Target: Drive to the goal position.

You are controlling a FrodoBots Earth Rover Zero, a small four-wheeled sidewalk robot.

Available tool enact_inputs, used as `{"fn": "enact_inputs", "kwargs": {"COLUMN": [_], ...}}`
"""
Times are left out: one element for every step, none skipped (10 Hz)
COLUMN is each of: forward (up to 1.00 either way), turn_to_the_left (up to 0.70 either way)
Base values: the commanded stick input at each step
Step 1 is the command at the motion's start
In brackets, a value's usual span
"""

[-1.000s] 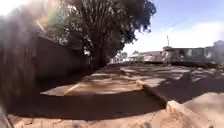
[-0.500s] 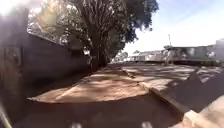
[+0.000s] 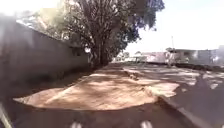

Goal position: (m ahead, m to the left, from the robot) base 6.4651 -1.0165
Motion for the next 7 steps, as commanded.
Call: {"fn": "enact_inputs", "kwargs": {"forward": [0.7,0.7,0.7,0.7,0.7,0.7,0.7], "turn_to_the_left": [-0.11,0.0,0.0,0.0,0.0,0.0,0.0]}}
